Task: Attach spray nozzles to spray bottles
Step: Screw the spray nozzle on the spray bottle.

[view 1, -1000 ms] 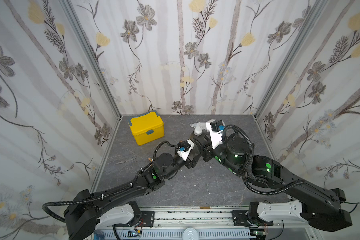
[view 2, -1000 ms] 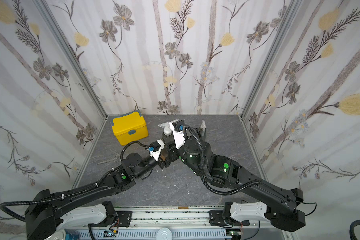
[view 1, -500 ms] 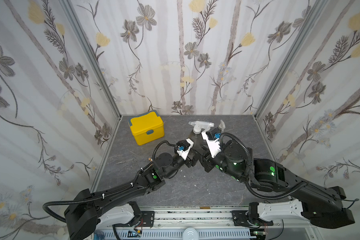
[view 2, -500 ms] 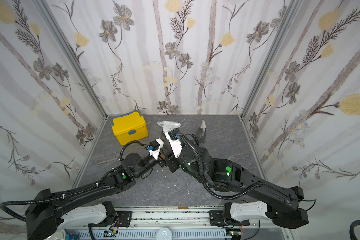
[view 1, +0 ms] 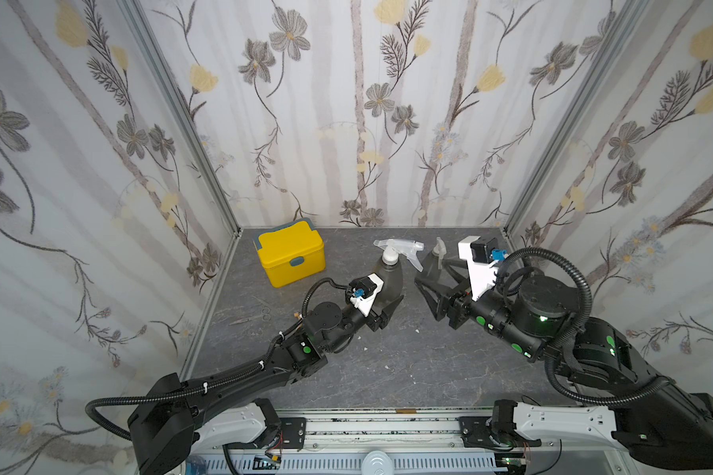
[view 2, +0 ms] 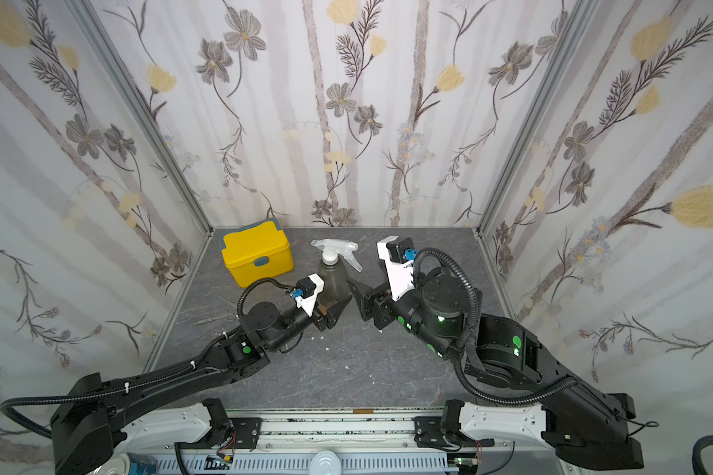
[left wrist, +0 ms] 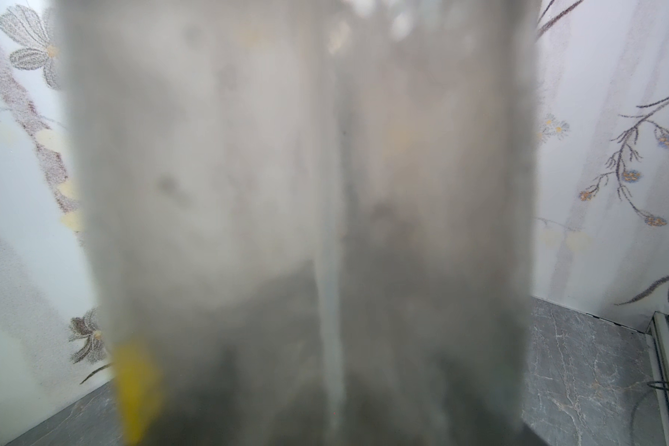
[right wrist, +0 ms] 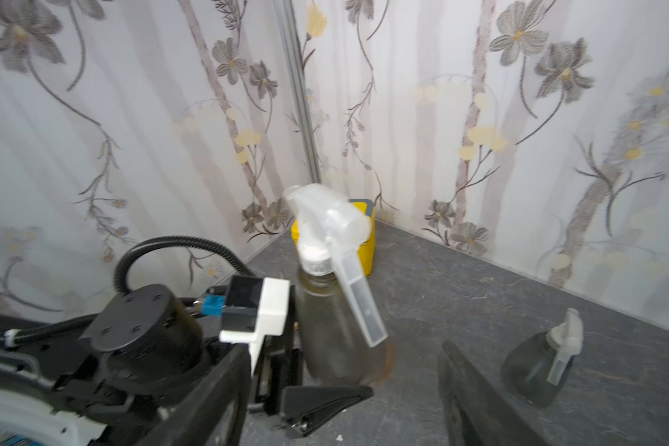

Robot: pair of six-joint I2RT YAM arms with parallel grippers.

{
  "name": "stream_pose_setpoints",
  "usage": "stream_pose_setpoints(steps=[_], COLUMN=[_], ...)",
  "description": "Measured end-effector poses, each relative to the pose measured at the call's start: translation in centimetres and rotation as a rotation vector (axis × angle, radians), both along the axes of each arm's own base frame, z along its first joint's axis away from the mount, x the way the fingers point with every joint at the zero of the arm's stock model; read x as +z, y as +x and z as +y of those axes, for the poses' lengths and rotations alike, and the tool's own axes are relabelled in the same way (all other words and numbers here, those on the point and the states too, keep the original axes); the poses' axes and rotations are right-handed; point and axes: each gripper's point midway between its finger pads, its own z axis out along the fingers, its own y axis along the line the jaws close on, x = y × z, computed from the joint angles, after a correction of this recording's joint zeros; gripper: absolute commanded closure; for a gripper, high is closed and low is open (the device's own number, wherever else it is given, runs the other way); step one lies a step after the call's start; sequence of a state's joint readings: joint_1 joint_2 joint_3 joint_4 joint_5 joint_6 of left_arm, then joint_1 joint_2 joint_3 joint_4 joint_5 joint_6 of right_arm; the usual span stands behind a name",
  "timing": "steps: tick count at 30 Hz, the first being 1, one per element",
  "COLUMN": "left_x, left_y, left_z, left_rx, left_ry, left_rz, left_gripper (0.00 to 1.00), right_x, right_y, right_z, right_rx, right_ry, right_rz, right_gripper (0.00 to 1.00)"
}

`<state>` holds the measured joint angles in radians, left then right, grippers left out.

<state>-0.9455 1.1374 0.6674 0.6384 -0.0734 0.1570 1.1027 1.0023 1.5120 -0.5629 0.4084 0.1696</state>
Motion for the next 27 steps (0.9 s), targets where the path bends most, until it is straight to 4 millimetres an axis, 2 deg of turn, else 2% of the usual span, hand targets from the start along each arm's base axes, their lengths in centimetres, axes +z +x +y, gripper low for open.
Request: stream_pose_setpoints(steps=[3, 8, 12, 17, 27], left_x=[0.1, 0.1, 0.2, 0.2, 0.1], left_y=[-0.3, -0.5, -0.7, -0.7, -0.7], left_z=[-0.2, -0.4, -0.5, -0.5, -0.5], left_rx=[-0.021, -0.038, -0.05, -0.051, -0.051], left_ry=[0.0, -0.001, -0.001, 0.001, 0.003], left_rz=[-0.002, -0.005, -0.006, -0.004, -0.003], left_gripper=[0.33, 0.33, 0.33, 0.33, 0.33], right_x=[0.7, 2.1, 0.5, -0.5, -1.5], right_y=[1.6, 2.9, 3.6, 3.5, 3.9], right_z=[-0.4, 1.6, 3.8, 5.5, 6.7], right_rx=[0.037, 0.22, 0.342, 0.425, 0.466], right_ry=[-0.021, -0.01, -0.033, -0.035, -0.027], right_rz=[-0.037, -0.077, -0.036, -0.005, 0.021], right_gripper=[0.18, 0.22, 0.28, 0.37, 0.46])
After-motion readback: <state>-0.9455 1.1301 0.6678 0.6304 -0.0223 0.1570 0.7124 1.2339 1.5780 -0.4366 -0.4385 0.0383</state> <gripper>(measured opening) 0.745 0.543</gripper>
